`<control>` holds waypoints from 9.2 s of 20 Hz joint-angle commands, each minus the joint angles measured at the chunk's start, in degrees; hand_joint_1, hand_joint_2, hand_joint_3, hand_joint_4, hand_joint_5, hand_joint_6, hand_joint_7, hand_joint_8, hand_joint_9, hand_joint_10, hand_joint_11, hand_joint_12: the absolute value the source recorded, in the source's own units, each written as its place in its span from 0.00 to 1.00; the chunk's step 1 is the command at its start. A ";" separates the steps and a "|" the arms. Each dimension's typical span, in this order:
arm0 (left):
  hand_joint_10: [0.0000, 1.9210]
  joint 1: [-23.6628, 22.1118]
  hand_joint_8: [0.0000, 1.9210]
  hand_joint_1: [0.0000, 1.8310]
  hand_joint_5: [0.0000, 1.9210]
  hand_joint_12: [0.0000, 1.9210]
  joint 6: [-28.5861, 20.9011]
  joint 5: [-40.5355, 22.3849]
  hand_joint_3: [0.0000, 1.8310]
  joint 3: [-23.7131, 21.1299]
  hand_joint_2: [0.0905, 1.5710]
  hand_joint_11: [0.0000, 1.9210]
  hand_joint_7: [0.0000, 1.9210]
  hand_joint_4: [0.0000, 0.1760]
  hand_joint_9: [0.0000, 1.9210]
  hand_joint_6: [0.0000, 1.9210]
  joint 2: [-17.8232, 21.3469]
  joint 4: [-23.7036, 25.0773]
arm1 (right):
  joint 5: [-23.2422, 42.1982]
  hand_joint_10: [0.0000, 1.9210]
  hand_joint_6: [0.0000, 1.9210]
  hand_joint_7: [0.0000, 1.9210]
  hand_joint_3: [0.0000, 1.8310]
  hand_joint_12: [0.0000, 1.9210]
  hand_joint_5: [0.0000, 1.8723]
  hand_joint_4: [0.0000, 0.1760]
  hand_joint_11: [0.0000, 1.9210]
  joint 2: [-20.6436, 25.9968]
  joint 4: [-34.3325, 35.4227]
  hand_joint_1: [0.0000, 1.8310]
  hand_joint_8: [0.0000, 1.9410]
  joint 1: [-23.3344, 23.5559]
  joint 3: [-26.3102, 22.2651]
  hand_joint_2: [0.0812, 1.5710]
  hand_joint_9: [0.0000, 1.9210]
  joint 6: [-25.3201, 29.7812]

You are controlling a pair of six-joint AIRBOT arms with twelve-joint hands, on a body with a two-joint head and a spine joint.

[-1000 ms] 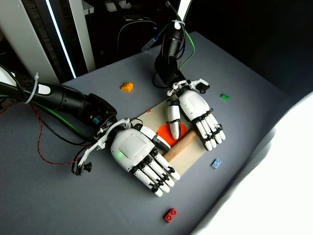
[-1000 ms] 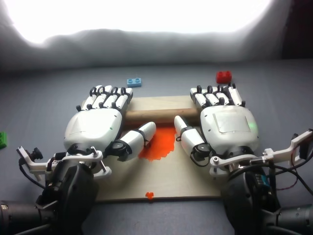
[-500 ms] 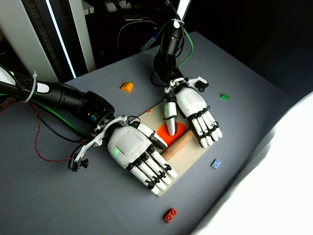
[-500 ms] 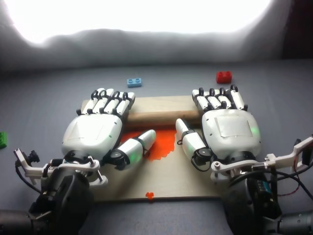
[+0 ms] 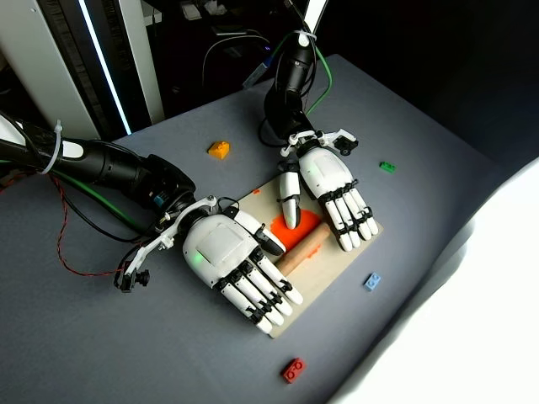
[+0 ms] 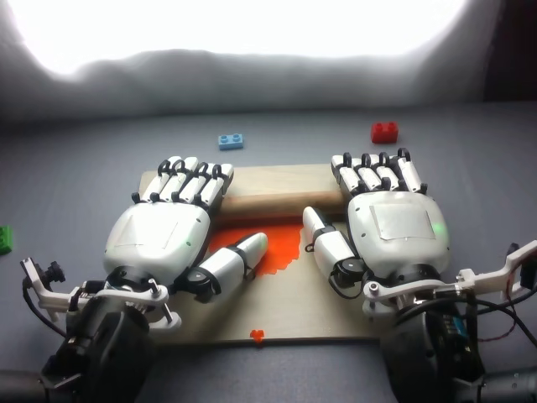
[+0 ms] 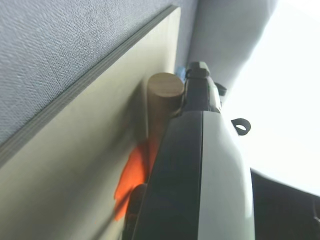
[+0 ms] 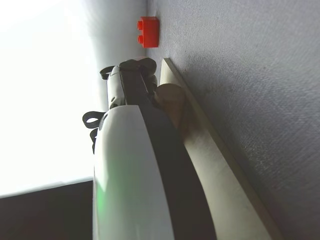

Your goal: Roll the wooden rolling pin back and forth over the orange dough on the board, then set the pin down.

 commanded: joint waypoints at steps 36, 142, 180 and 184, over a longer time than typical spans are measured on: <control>0.00 5.21 0.00 0.00 0.07 0.00 3.28 -0.28 0.00 -6.74 0.84 0.00 0.06 0.00 0.03 0.00 4.33 7.19 | 5.11 0.01 0.00 0.23 0.00 0.42 0.18 0.00 0.00 0.55 -0.10 0.00 0.00 -3.03 -5.30 0.86 0.20 -1.75; 0.00 11.81 0.00 0.00 0.06 0.00 3.83 -2.94 0.00 -23.64 0.85 0.00 0.06 0.00 0.03 0.00 17.09 12.08 | 12.70 0.00 0.00 0.21 0.00 0.40 0.18 0.00 0.00 2.37 -5.04 0.00 0.00 -7.88 -15.13 0.87 0.18 -8.69; 0.00 11.56 0.00 0.00 0.06 0.00 4.30 -2.51 0.00 -24.50 0.85 0.00 0.06 0.00 0.03 0.00 18.42 14.23 | 13.15 0.00 0.00 0.22 0.00 0.42 0.18 0.00 0.00 3.90 -6.40 0.00 0.00 -5.80 -15.42 0.87 0.20 -8.69; 0.00 10.48 0.00 0.00 0.07 0.00 3.98 -1.89 0.00 -24.78 0.85 0.00 0.06 0.00 0.03 0.00 18.76 14.25 | 13.15 0.00 0.00 0.22 0.00 0.42 0.18 0.00 0.00 3.98 -6.39 0.00 0.00 -5.87 -15.42 0.87 0.20 -8.73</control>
